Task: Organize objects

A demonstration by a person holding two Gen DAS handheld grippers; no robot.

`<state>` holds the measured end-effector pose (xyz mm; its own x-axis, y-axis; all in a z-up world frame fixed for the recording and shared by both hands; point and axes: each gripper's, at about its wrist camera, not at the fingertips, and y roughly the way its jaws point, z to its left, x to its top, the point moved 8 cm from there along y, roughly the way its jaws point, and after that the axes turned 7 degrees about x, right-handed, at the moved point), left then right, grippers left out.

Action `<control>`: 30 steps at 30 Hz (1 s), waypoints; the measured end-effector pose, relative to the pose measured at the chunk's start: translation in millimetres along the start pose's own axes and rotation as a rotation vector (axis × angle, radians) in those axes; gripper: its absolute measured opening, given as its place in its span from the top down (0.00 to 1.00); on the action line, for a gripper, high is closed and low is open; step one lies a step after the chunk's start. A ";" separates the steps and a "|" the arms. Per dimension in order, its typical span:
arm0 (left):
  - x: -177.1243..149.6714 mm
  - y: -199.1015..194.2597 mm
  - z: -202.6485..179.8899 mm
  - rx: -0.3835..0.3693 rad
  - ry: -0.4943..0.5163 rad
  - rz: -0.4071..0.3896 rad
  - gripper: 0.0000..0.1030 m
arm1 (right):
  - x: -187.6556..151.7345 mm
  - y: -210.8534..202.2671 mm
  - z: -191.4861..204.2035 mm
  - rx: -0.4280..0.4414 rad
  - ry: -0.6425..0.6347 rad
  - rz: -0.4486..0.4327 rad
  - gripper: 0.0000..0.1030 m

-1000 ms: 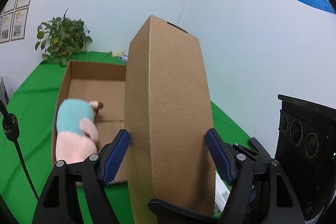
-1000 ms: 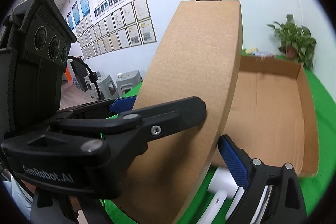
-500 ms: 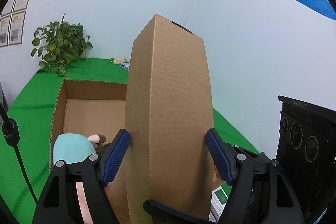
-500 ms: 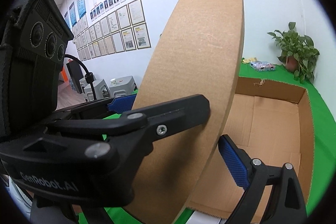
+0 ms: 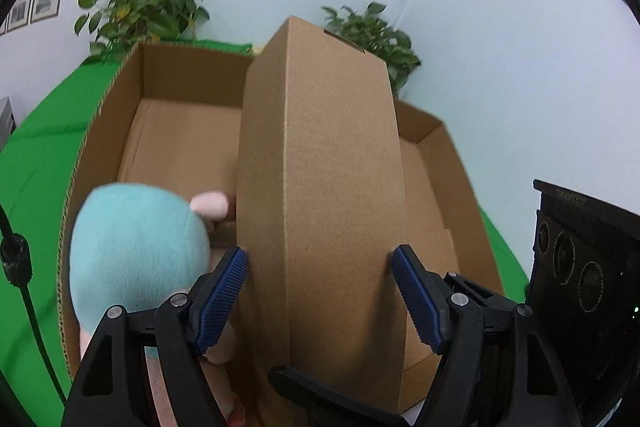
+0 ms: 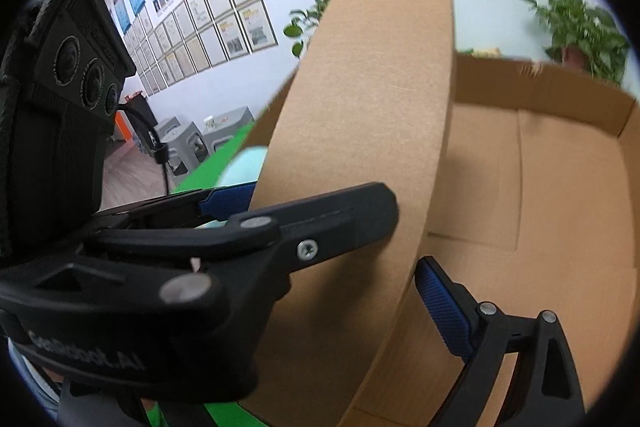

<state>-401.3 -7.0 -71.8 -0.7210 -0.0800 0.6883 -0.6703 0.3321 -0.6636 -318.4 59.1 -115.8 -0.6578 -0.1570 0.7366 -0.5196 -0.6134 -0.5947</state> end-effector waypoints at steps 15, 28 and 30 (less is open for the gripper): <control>-20.8 20.1 3.1 0.098 0.065 0.085 0.46 | -23.0 2.8 -20.5 0.036 0.118 0.031 0.12; -16.5 -24.1 17.5 0.100 0.061 0.025 0.46 | -29.7 -10.3 -26.0 0.039 0.108 0.051 0.21; -16.5 -31.7 20.1 0.108 0.062 0.013 0.46 | -31.5 -5.5 -29.9 0.011 0.108 0.059 0.33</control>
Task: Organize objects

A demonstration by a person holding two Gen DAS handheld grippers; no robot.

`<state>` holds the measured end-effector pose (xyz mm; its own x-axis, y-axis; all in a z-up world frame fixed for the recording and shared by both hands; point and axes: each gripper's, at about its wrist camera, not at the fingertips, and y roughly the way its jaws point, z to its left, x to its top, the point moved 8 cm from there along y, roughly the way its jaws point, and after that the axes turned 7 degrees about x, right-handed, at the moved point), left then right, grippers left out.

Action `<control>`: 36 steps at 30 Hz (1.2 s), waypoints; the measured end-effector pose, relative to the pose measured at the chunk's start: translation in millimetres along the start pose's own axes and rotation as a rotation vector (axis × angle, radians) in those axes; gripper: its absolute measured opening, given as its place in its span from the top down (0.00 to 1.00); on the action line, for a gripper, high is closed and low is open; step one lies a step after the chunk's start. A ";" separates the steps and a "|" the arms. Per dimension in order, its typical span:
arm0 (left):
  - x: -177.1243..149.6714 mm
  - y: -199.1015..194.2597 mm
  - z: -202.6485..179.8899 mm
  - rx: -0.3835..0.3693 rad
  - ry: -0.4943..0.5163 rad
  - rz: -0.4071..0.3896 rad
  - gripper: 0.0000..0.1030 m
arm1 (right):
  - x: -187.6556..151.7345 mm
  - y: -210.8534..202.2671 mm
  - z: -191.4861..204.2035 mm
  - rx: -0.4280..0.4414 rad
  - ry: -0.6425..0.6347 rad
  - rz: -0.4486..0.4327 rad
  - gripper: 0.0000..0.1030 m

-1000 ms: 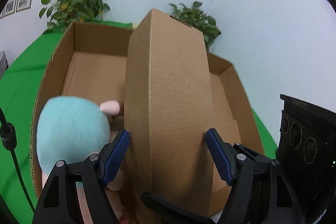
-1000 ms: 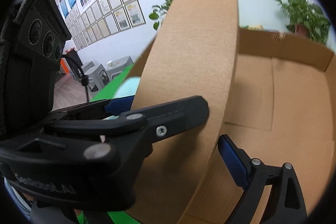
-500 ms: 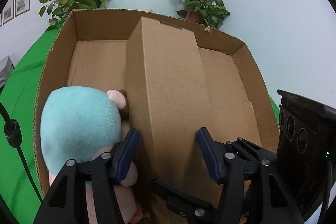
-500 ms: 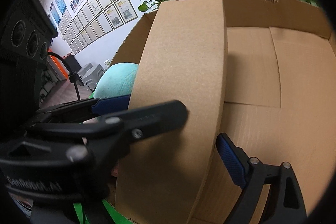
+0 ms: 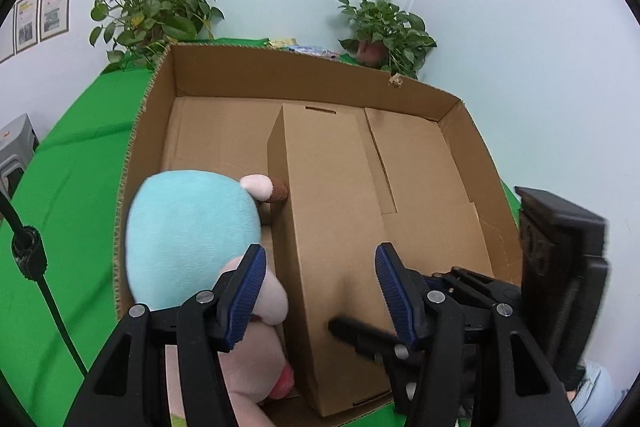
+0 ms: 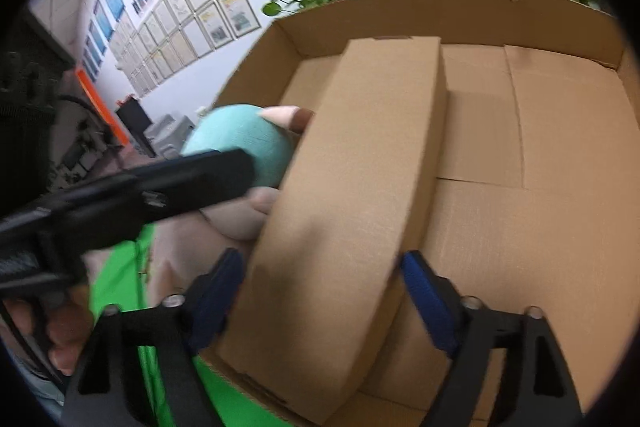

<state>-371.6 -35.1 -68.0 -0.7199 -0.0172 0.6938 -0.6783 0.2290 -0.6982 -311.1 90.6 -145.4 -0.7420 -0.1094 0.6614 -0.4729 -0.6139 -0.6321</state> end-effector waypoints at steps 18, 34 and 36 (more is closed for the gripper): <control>-5.5 -33.1 16.9 0.017 0.011 -0.054 0.46 | 25.4 6.9 -2.6 0.053 0.017 -0.001 0.28; -10.0 -40.8 26.1 0.019 0.034 -0.082 0.46 | 69.7 39.6 -22.9 0.036 0.006 0.012 0.37; -10.8 -40.7 27.1 0.030 0.037 -0.086 0.46 | 67.1 36.9 -26.0 0.043 0.012 0.009 0.37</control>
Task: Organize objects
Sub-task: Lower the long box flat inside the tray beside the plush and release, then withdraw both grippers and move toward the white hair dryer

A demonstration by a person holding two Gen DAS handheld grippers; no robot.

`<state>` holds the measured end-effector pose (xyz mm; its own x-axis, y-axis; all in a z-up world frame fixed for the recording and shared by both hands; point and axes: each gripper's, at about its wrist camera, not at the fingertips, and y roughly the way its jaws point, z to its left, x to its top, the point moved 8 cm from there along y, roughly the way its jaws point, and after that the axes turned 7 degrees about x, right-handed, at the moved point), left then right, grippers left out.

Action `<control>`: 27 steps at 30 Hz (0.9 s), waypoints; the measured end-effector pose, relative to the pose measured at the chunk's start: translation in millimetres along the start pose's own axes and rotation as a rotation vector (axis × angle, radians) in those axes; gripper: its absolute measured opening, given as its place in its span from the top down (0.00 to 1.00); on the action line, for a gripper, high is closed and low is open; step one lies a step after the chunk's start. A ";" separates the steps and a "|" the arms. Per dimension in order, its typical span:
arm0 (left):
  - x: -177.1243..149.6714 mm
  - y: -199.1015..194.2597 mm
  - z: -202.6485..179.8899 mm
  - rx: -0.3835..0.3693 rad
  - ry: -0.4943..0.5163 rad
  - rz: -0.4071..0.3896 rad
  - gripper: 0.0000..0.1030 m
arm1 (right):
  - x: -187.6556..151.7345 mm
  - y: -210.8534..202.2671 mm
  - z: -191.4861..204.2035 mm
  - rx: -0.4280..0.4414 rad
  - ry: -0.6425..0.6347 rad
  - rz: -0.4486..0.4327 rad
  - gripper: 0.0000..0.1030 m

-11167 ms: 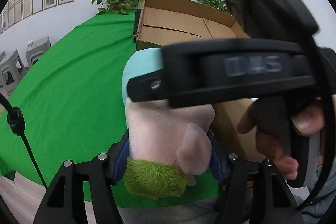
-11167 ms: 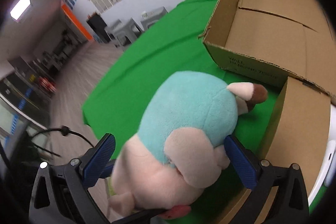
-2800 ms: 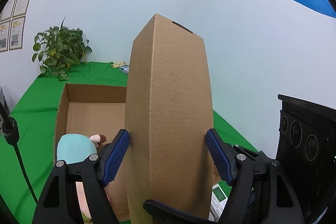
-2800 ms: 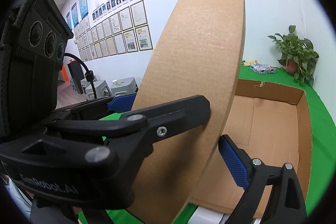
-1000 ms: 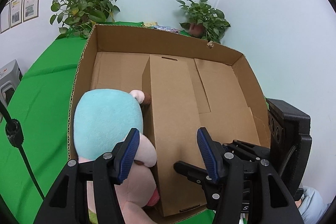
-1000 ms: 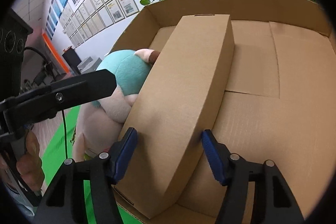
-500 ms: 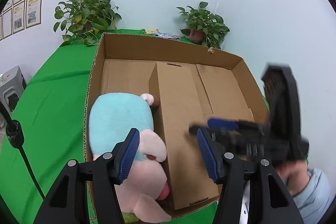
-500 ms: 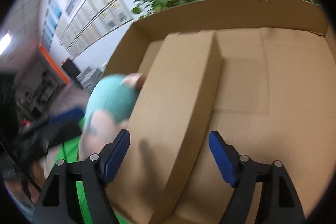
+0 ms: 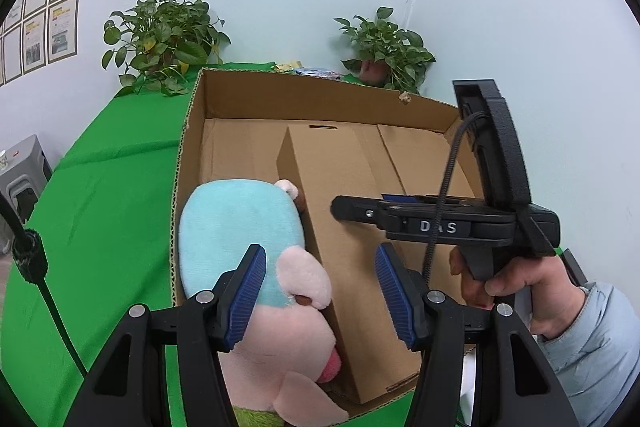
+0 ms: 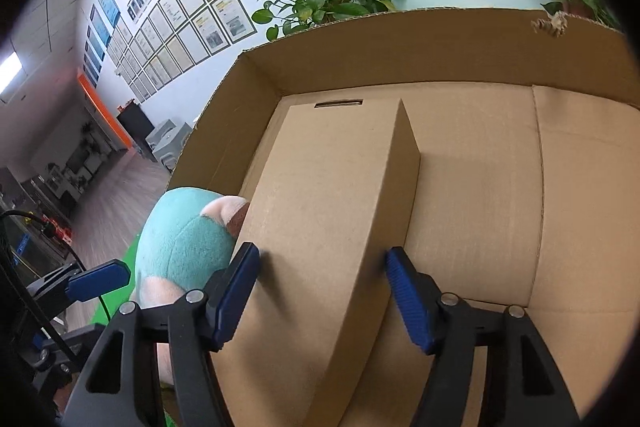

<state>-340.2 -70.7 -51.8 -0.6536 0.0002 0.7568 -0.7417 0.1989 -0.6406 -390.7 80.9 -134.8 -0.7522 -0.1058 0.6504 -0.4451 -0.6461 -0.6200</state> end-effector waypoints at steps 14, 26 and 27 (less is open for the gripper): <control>-2.4 -59.2 -13.9 0.153 0.046 -0.233 0.02 | -58.6 -109.5 32.0 -0.262 -0.115 -0.203 0.01; -40.1 -92.0 -69.9 0.151 0.076 -0.239 0.01 | -123.1 -163.6 55.6 -0.396 -0.097 -0.262 0.01; -42.1 -93.5 -73.4 0.151 0.073 -0.241 0.03 | -127.0 -166.6 55.2 -0.403 -0.091 -0.265 0.04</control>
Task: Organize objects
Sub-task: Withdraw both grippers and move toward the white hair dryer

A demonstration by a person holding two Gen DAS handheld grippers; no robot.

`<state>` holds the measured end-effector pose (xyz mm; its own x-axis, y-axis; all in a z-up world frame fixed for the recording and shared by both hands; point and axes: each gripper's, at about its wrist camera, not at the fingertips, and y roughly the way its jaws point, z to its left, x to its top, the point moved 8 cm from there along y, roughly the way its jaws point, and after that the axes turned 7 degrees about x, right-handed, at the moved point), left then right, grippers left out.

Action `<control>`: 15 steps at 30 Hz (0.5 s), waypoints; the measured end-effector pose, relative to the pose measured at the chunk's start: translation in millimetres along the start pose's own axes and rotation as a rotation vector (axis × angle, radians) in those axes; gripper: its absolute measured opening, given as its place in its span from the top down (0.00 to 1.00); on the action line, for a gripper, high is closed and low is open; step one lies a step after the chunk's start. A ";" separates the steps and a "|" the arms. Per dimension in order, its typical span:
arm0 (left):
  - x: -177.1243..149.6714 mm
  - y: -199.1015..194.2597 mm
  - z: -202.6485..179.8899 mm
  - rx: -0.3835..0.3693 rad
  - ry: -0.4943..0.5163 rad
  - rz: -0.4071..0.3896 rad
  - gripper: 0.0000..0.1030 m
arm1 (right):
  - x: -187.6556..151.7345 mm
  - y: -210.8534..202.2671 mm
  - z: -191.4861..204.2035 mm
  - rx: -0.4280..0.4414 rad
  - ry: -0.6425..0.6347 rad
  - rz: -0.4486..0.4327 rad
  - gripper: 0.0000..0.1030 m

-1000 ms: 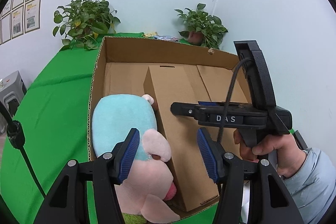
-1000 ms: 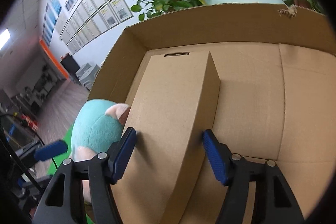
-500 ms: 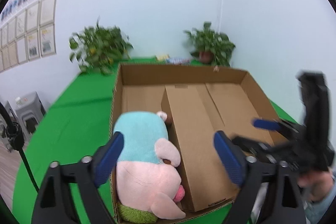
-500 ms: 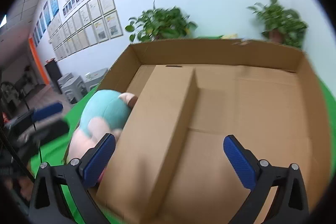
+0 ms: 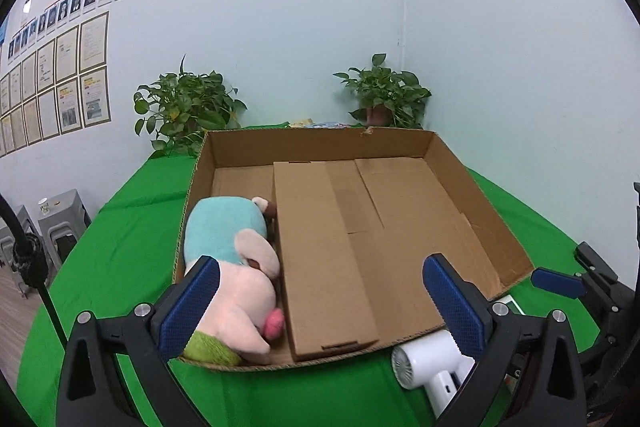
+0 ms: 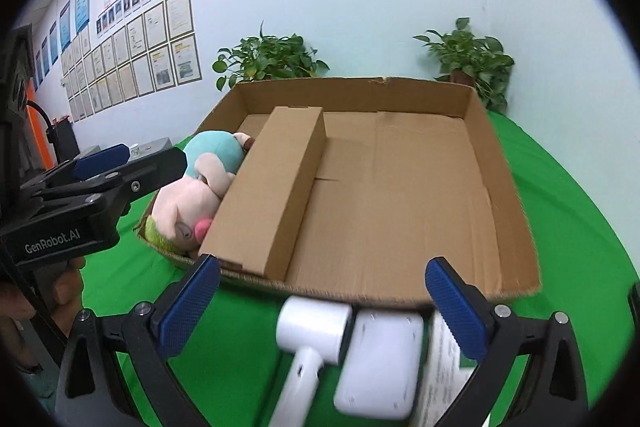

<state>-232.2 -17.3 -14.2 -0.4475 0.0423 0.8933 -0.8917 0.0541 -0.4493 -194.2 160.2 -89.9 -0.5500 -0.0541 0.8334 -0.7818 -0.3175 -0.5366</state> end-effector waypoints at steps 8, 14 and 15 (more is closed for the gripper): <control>-28.2 -9.9 -28.0 0.002 0.019 0.069 0.97 | -19.8 -16.3 -9.6 -0.061 0.028 0.010 0.87; -28.8 -34.9 -20.8 -0.006 -0.086 0.021 0.02 | -23.6 -32.6 -4.5 -0.090 0.015 -0.032 0.02; -28.5 -36.4 -18.1 -0.005 -0.099 0.030 0.02 | -24.8 -34.5 -3.3 -0.101 0.004 -0.033 0.02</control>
<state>-185.8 -2.4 -23.5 -0.4785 -0.0552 0.8764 -0.8777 0.0590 -0.4755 -154.6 175.6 -92.5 -0.5246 -0.0412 0.8504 -0.8250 -0.2219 -0.5197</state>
